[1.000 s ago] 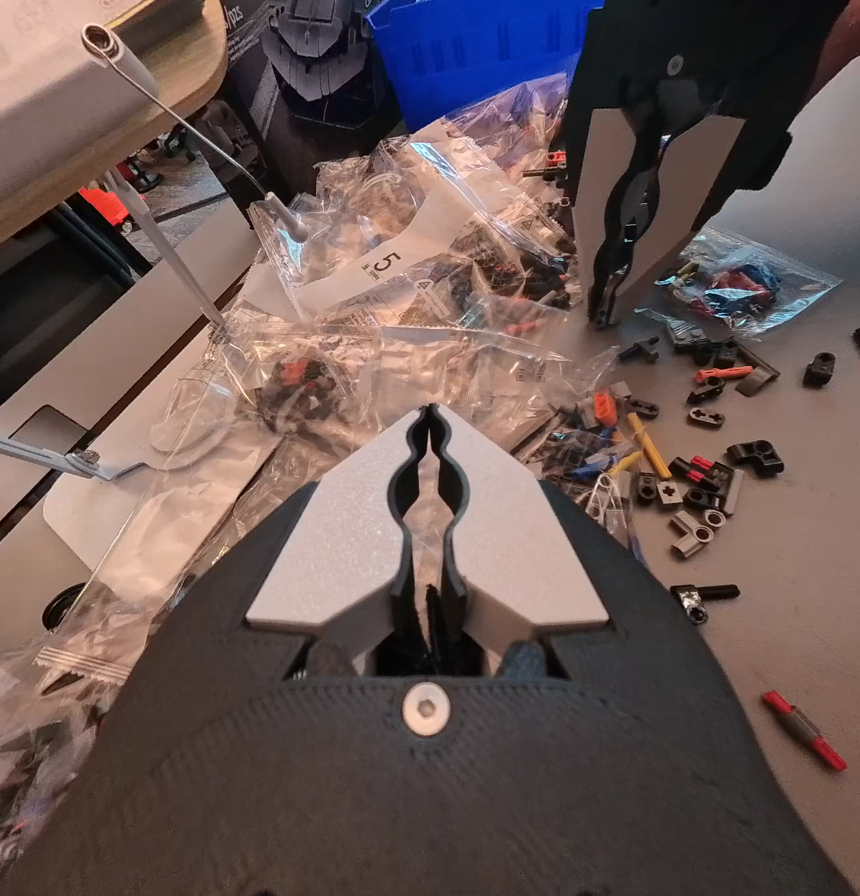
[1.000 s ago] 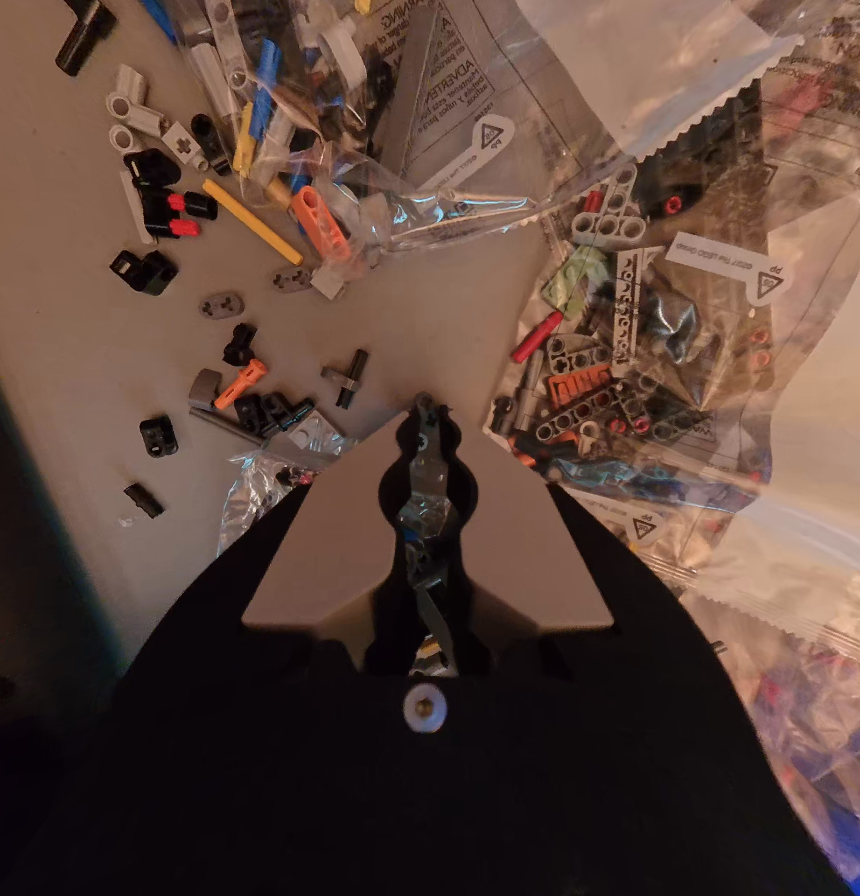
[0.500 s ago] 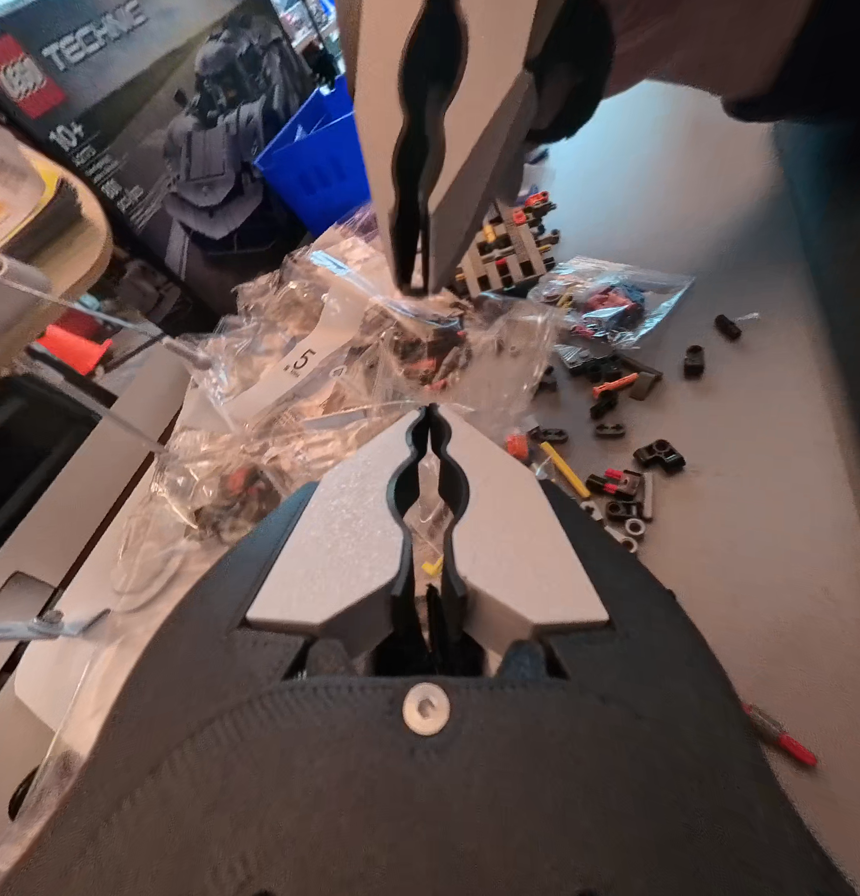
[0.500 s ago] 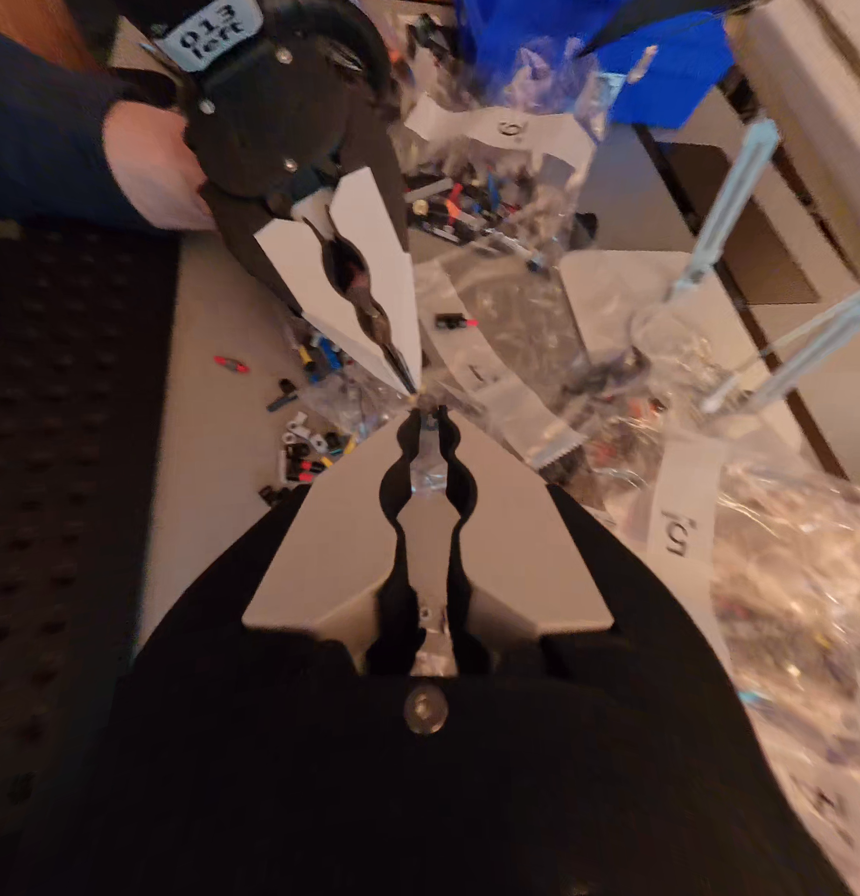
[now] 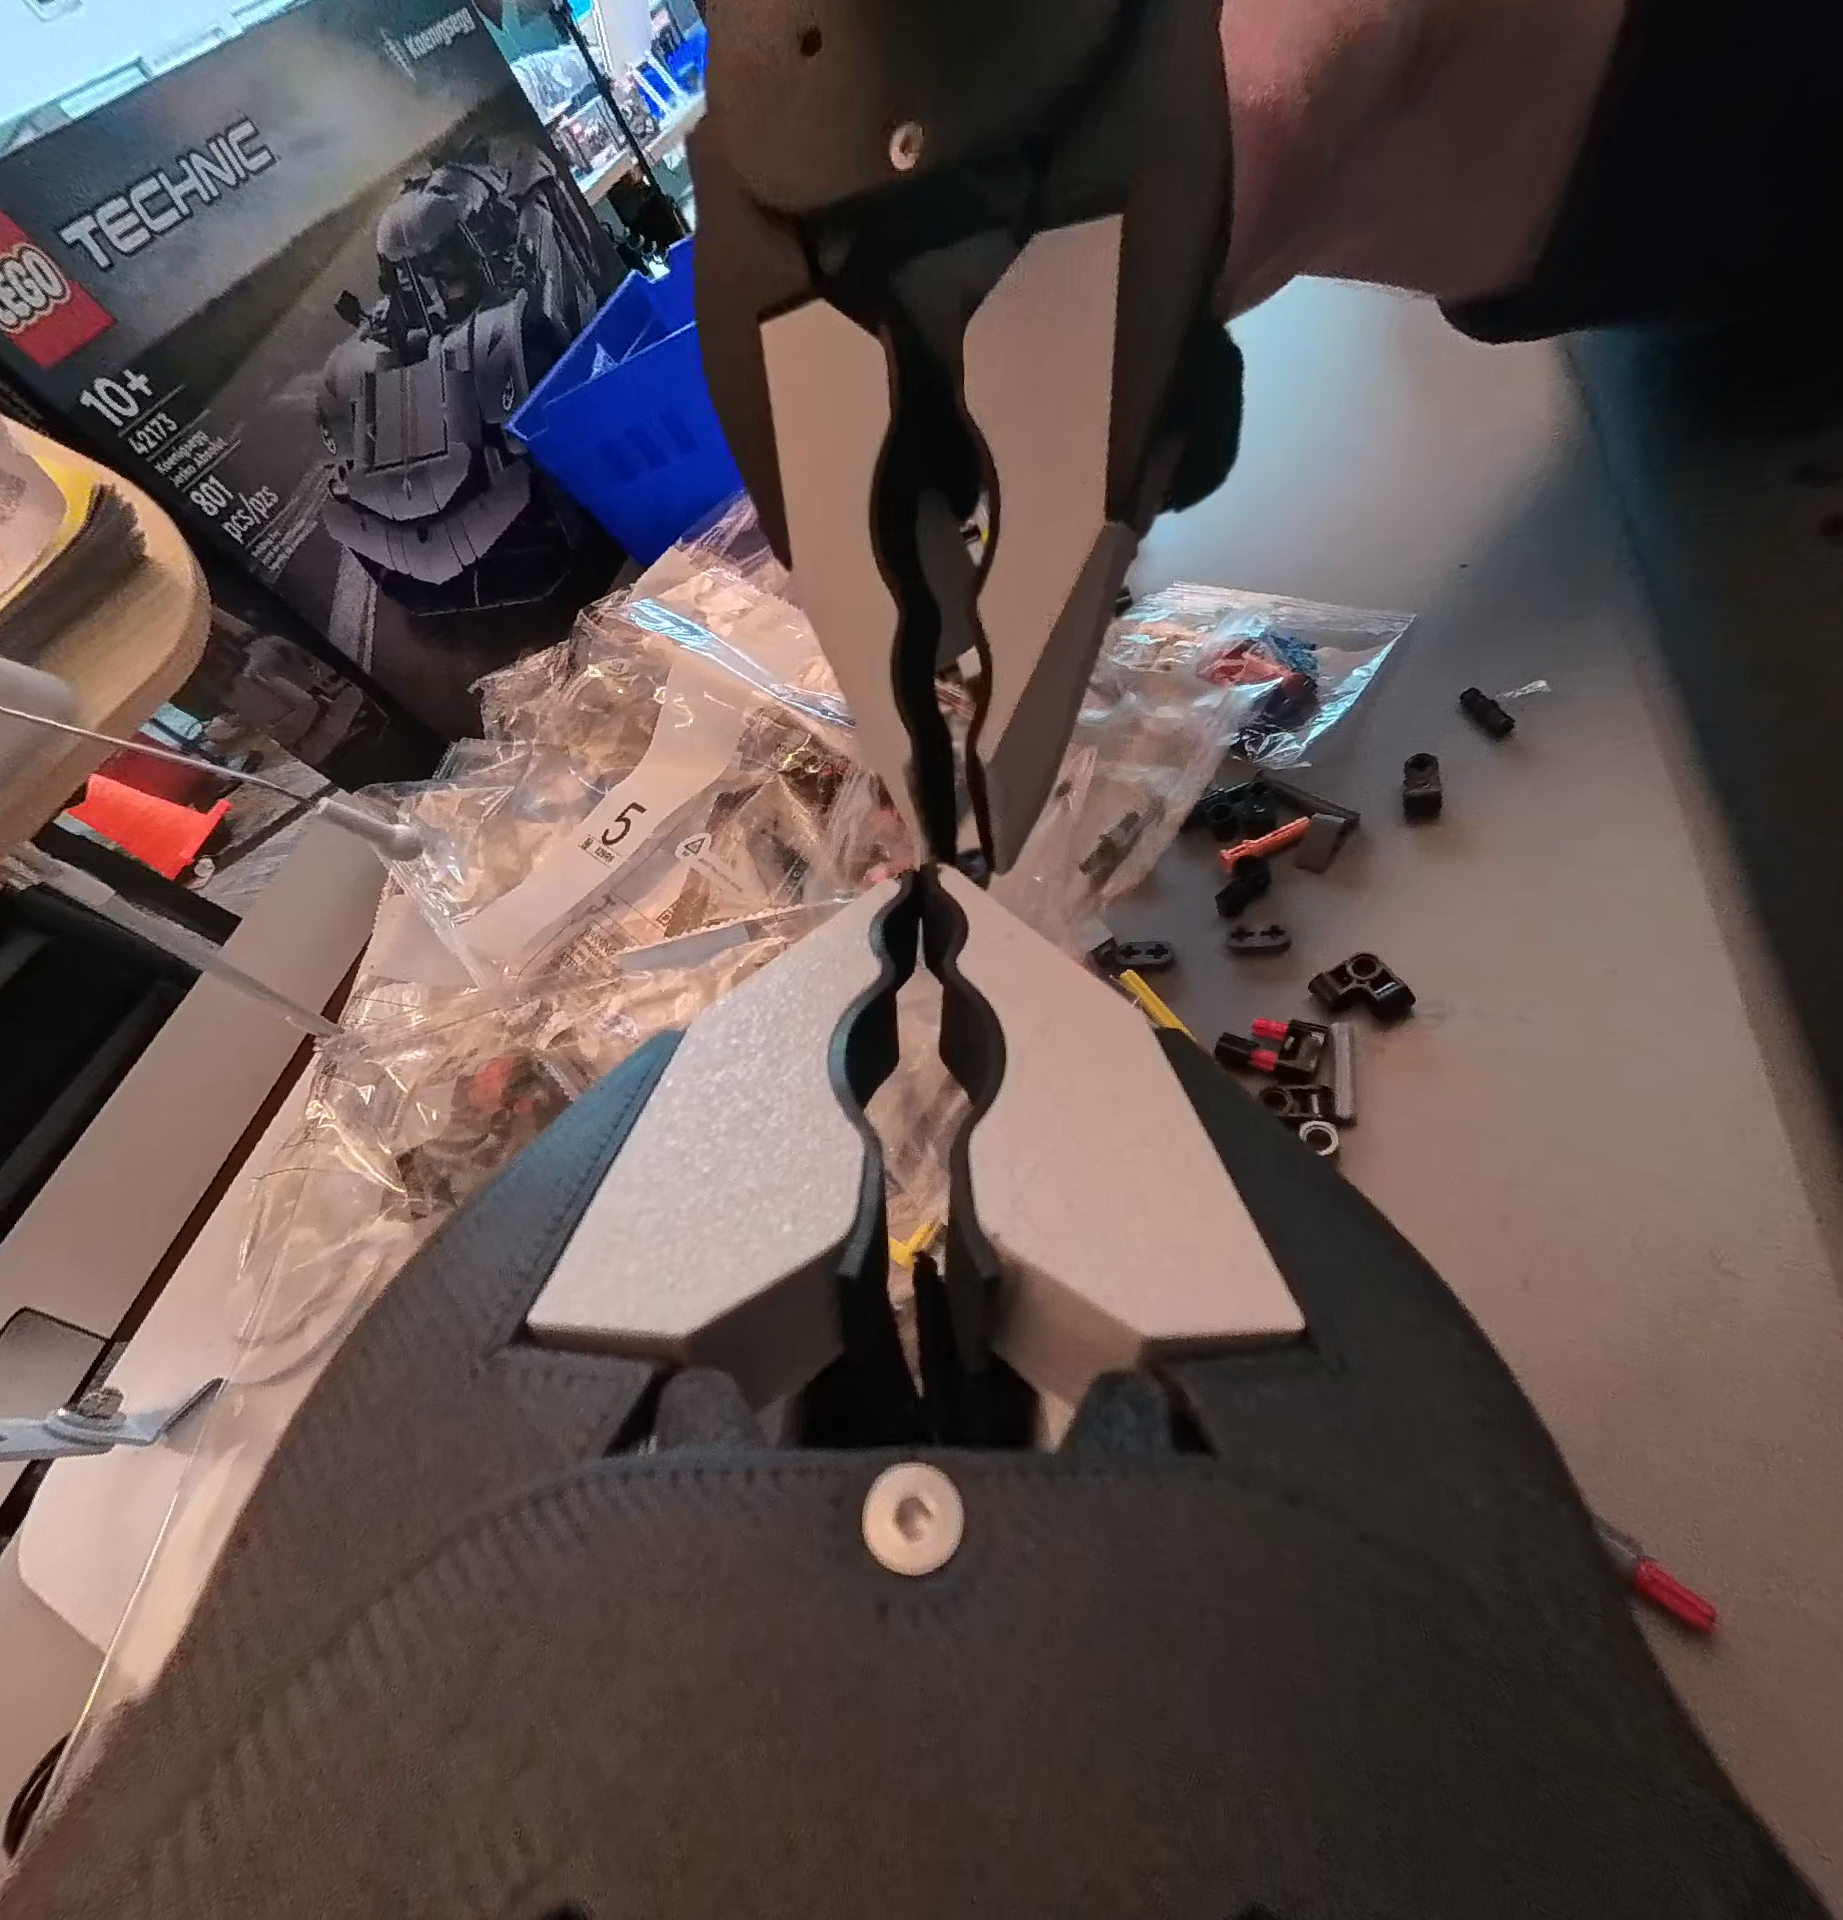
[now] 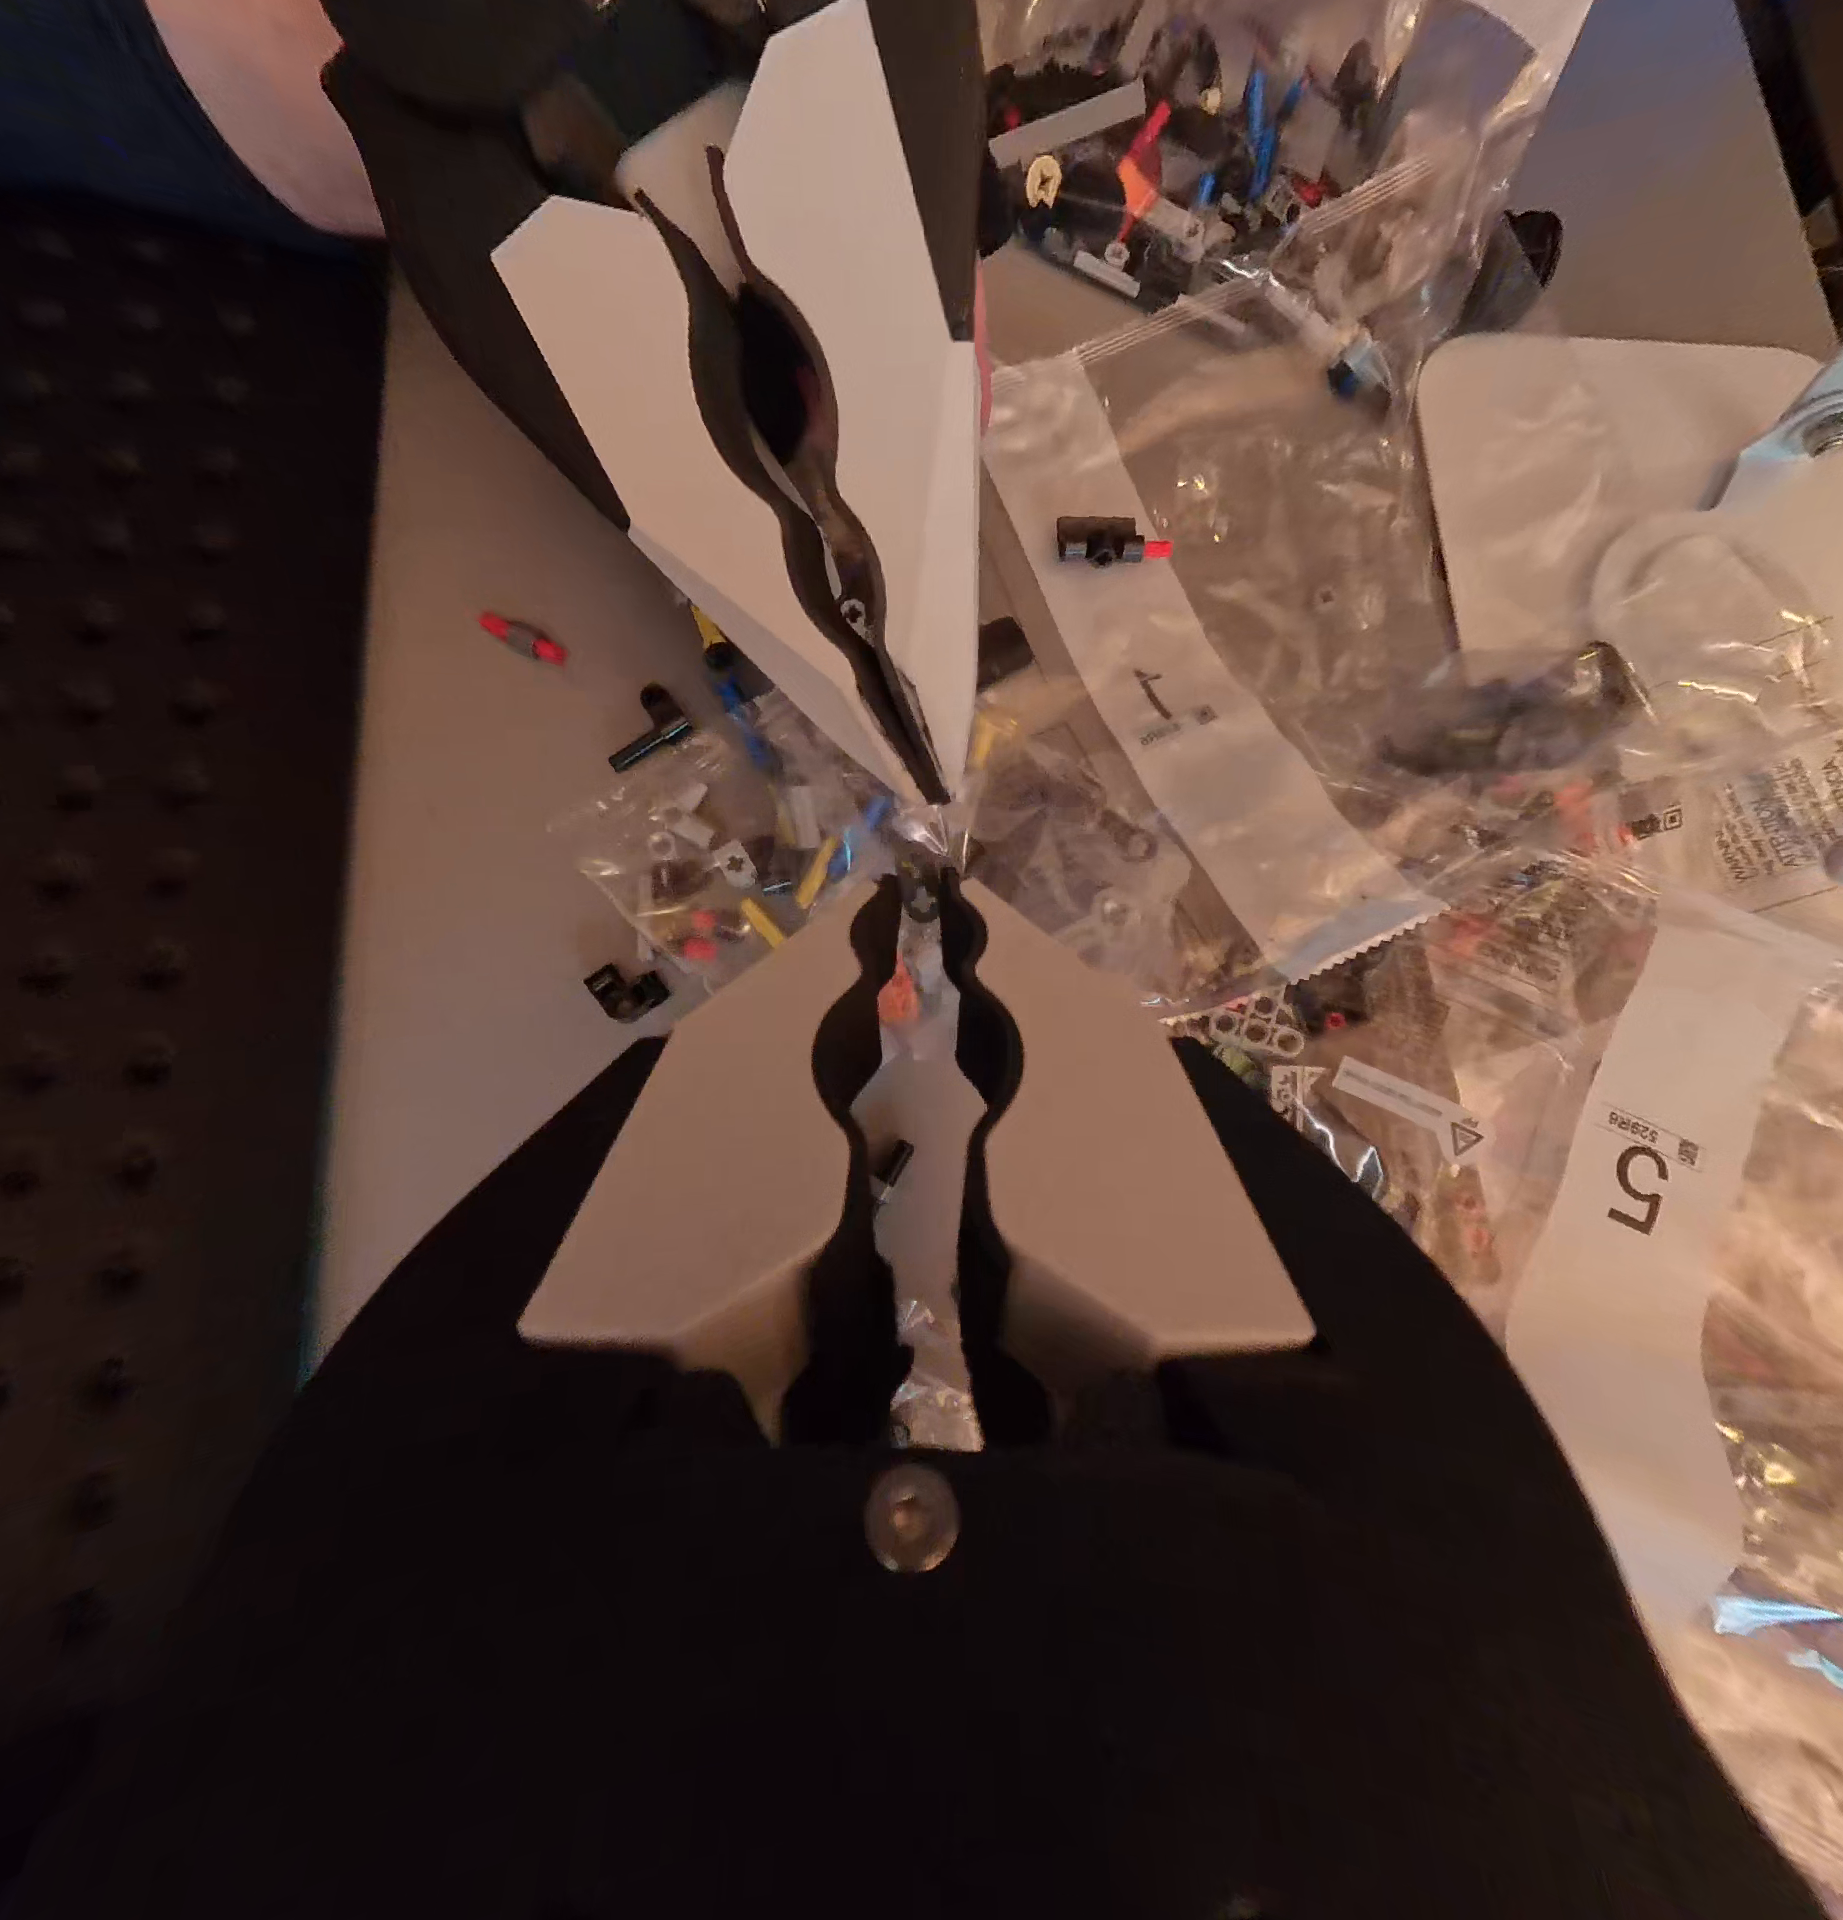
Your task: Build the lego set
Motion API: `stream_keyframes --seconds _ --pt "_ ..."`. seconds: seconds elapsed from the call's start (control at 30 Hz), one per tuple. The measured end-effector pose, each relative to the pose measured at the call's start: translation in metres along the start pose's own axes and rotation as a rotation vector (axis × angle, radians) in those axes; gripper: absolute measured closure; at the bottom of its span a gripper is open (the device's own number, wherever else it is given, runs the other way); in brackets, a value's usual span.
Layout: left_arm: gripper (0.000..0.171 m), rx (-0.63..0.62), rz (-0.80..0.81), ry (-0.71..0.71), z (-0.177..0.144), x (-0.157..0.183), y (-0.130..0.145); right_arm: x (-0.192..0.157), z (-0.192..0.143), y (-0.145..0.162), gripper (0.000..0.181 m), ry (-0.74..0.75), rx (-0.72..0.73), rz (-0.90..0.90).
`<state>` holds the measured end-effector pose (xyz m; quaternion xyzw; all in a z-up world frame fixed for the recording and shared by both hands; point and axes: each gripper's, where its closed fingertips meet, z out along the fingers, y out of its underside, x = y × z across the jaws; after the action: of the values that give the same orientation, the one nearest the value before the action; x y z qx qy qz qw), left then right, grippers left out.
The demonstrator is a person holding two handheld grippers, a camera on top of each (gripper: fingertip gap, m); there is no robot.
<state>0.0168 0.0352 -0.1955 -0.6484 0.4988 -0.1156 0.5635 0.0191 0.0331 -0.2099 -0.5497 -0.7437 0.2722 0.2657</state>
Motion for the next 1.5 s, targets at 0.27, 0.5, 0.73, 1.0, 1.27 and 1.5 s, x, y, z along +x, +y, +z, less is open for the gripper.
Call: stream_keyframes --seconds 0.27,0.5,0.73,1.0,1.27,1.5 --pt "0.171 0.005 -0.031 -0.001 0.0 -0.002 0.001 0.015 -0.004 -0.003 0.163 0.077 0.023 0.037" --pt "0.171 -0.022 -0.05 -0.03 -0.002 -0.01 0.007 0.028 -0.043 0.027 0.165 0.115 -0.022 0.1" --pt "0.171 -0.026 -0.046 -0.02 -0.001 -0.008 0.008 0.019 -0.03 0.098 0.161 0.048 -0.33 0.167" --pt "0.171 -0.027 -0.045 -0.019 -0.001 -0.008 0.008 0.026 -0.02 0.115 0.178 0.066 -0.405 0.185" --pt "0.171 -0.029 -0.045 -0.017 -0.001 -0.007 0.008 0.031 -0.019 0.114 0.17 0.09 -0.404 0.18" --pt "0.171 -0.029 -0.045 -0.015 0.0 -0.007 0.008 0.031 -0.017 0.114 0.176 0.074 -0.392 0.185"
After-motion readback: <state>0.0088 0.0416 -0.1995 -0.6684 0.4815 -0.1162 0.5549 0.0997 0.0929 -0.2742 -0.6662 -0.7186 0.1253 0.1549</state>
